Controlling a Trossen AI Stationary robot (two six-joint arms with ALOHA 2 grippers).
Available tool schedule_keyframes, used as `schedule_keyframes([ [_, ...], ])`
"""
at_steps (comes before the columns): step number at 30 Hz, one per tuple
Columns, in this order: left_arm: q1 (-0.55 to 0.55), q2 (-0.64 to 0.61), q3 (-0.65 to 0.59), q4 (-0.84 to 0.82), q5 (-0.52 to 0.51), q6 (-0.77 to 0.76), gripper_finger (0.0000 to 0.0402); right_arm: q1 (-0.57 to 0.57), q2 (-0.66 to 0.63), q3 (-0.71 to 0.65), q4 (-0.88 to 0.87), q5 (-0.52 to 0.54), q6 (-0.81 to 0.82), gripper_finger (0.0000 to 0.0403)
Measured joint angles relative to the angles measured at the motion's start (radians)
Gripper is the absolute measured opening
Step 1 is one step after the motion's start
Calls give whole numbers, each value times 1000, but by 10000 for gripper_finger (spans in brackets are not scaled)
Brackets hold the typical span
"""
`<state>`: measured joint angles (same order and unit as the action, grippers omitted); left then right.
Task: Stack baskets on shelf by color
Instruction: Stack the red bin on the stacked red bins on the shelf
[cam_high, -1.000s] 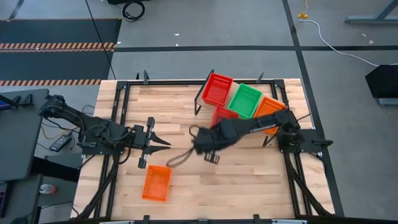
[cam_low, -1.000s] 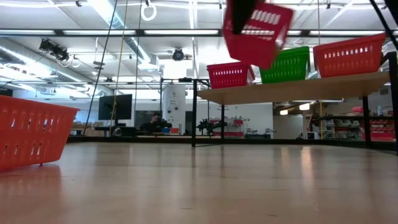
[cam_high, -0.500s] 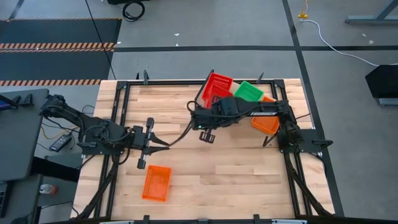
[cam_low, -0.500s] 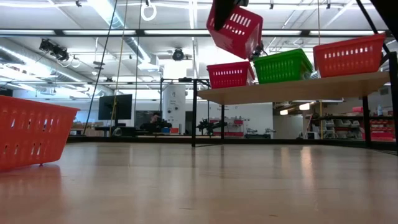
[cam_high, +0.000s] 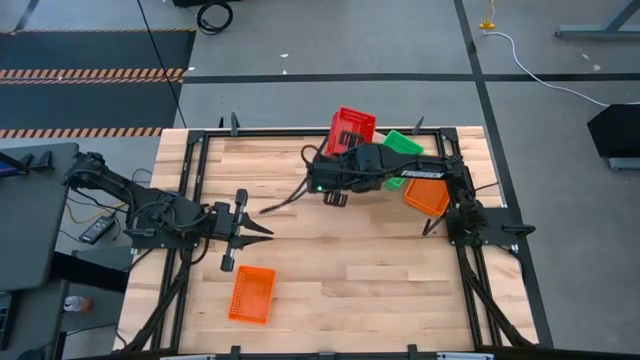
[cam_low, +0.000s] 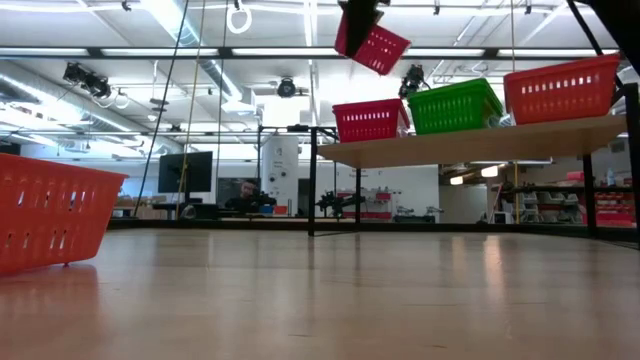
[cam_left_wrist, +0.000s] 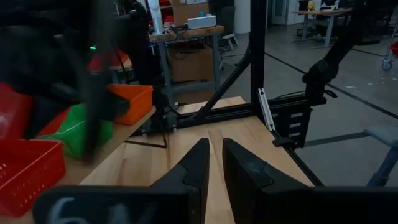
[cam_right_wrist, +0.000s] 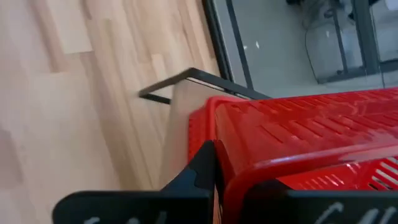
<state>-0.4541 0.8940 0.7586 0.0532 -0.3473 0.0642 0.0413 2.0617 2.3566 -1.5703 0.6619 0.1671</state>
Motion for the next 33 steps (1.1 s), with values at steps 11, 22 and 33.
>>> schedule_keyframes([
  [11,0,0,0,-4,0,-1,50,-139,0,0,5,-70,14,11],
  [22,0,0,0,-5,0,-7,51,-194,0,0,6,-216,95,12],
  [33,0,0,0,-5,0,-9,53,-194,0,-1,21,-237,99,24],
])
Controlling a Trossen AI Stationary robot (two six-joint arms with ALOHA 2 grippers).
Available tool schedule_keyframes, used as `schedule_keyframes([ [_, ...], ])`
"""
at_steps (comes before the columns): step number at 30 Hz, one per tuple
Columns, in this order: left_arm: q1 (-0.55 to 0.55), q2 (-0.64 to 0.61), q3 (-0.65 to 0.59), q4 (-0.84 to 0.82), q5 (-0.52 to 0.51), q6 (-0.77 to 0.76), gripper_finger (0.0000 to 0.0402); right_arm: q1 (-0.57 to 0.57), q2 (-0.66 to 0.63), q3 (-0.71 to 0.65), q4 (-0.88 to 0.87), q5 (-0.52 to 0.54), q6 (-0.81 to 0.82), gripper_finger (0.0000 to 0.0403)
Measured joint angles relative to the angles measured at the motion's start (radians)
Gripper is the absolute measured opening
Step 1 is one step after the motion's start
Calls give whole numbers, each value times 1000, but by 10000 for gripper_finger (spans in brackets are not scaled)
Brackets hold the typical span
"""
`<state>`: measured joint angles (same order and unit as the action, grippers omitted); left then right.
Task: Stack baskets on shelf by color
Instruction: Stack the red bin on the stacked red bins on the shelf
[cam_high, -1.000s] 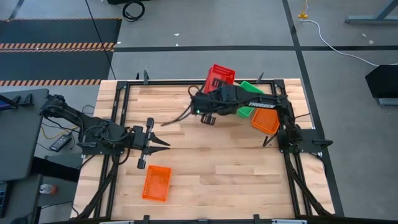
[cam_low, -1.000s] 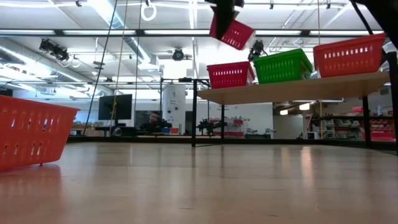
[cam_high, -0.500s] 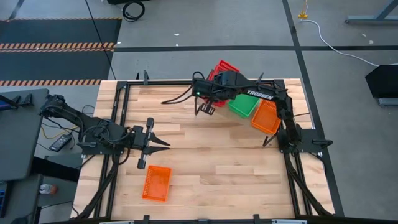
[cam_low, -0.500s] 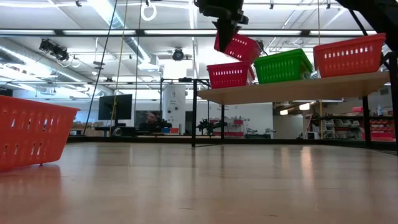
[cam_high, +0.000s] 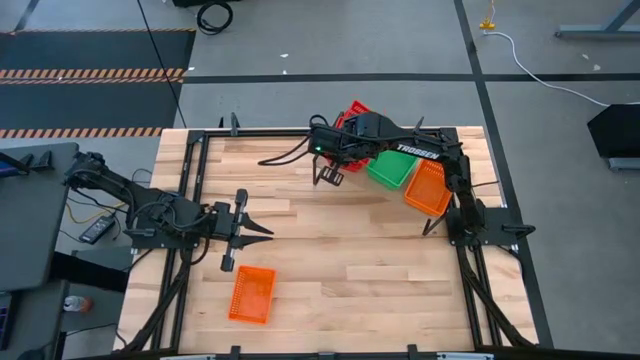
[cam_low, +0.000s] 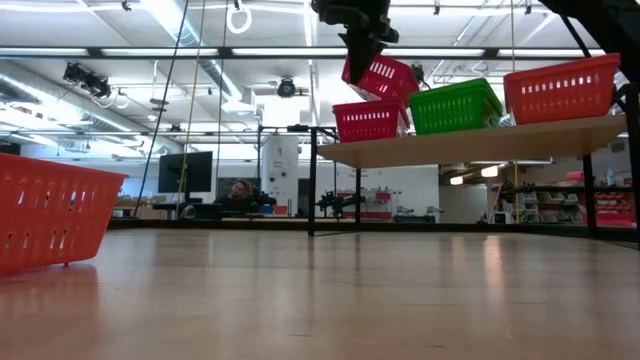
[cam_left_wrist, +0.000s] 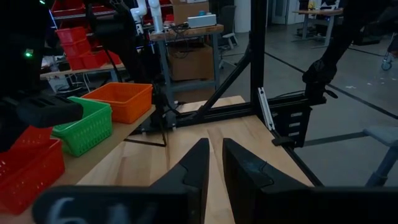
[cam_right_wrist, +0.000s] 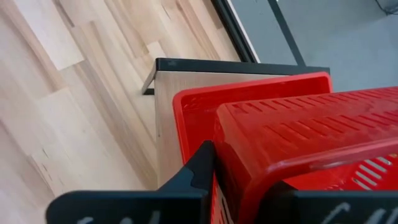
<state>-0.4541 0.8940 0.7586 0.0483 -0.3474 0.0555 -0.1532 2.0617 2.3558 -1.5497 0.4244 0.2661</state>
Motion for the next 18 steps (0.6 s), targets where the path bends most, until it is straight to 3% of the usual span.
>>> schedule_keyframes([
  [10,0,0,0,0,0,-19,51,0,-1,-4,0,0,4,29],
  [18,0,0,0,0,0,-20,56,0,-1,-44,-12,0,-3,79],
])
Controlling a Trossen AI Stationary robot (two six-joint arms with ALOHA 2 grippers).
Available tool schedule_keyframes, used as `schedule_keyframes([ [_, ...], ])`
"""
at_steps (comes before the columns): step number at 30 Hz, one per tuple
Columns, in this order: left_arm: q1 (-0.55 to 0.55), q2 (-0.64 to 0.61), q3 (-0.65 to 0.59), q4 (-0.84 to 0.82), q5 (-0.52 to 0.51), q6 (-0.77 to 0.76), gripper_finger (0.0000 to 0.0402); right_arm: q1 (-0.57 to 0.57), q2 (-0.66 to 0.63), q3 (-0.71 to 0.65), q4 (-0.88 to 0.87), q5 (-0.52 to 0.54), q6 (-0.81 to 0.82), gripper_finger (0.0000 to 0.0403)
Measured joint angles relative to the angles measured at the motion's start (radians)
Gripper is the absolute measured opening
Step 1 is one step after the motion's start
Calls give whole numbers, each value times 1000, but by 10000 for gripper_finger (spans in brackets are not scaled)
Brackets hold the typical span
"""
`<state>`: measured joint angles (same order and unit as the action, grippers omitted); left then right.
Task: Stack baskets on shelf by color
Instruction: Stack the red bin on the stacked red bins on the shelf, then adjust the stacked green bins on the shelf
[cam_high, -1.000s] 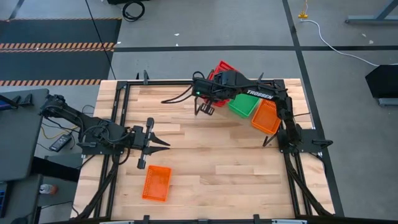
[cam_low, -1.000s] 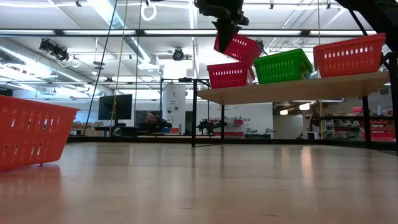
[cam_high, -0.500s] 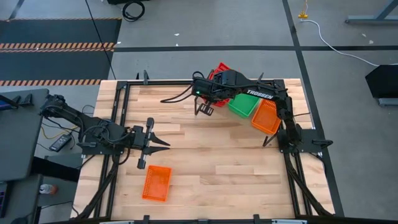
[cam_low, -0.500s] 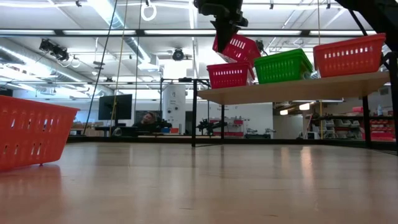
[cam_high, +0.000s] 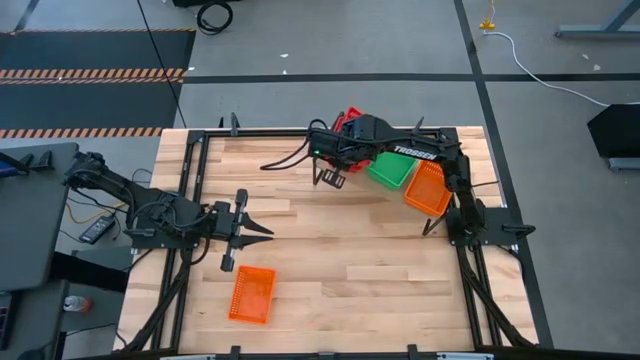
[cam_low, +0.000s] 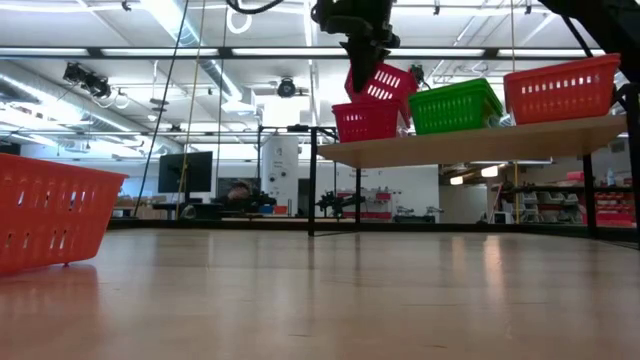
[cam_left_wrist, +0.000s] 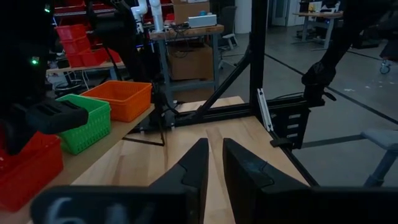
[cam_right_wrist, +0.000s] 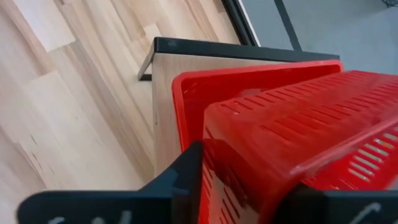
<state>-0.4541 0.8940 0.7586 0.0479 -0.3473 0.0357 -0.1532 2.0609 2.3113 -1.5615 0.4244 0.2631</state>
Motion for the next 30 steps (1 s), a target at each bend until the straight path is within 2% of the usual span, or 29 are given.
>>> schedule_keyframes([
  [9,0,0,0,0,0,0,51,1,0,1,6,0,-4,124],
  [23,0,0,0,0,0,-5,51,2,0,7,-10,-1,2,143],
  [30,0,0,0,0,0,-5,57,13,-22,8,-10,-120,174,142],
])
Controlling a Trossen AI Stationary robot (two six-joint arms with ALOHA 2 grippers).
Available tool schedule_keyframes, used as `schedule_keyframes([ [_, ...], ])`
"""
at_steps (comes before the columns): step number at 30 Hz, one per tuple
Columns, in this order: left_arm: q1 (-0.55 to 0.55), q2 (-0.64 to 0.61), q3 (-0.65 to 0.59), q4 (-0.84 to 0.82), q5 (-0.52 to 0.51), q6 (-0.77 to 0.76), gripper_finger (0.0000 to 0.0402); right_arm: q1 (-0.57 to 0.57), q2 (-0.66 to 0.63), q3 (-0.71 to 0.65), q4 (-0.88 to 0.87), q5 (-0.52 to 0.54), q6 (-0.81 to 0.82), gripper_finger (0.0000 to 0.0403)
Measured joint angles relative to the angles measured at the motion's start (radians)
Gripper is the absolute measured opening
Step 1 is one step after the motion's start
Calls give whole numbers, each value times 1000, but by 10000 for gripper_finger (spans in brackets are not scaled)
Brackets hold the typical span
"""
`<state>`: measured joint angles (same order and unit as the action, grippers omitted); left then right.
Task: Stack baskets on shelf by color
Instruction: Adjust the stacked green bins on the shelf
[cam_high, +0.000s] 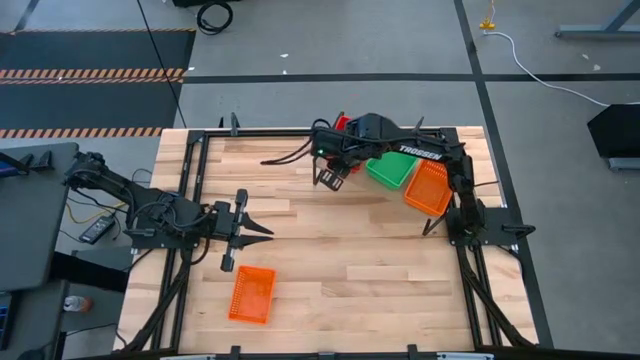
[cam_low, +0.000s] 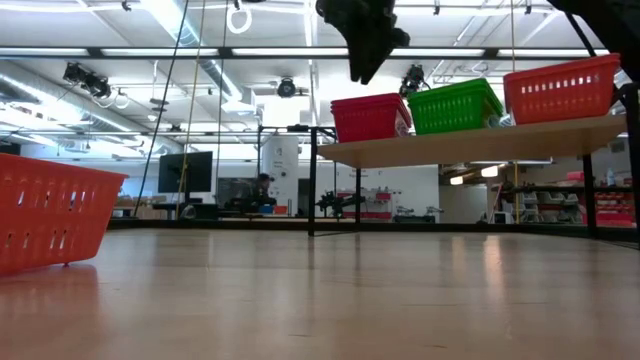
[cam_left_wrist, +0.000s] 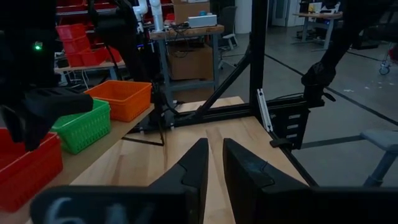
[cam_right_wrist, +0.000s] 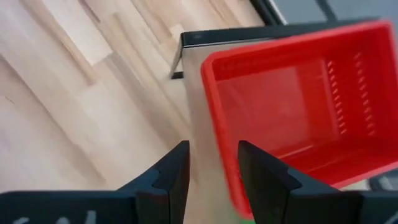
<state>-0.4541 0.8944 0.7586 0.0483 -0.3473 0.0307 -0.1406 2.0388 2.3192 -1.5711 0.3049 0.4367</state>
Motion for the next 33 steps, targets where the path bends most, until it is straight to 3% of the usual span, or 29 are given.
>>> schedule_keyframes([
  [7,0,0,0,0,0,-1,51,80,0,0,0,-29,35,142],
  [19,0,0,0,-3,0,-20,51,119,-119,-35,1,89,-10,139],
  [29,-10,0,0,-11,0,-19,59,92,-343,-463,-3,11,119,139],
  [33,-10,0,0,-9,0,-19,58,94,-408,-564,-2,16,150,139],
])
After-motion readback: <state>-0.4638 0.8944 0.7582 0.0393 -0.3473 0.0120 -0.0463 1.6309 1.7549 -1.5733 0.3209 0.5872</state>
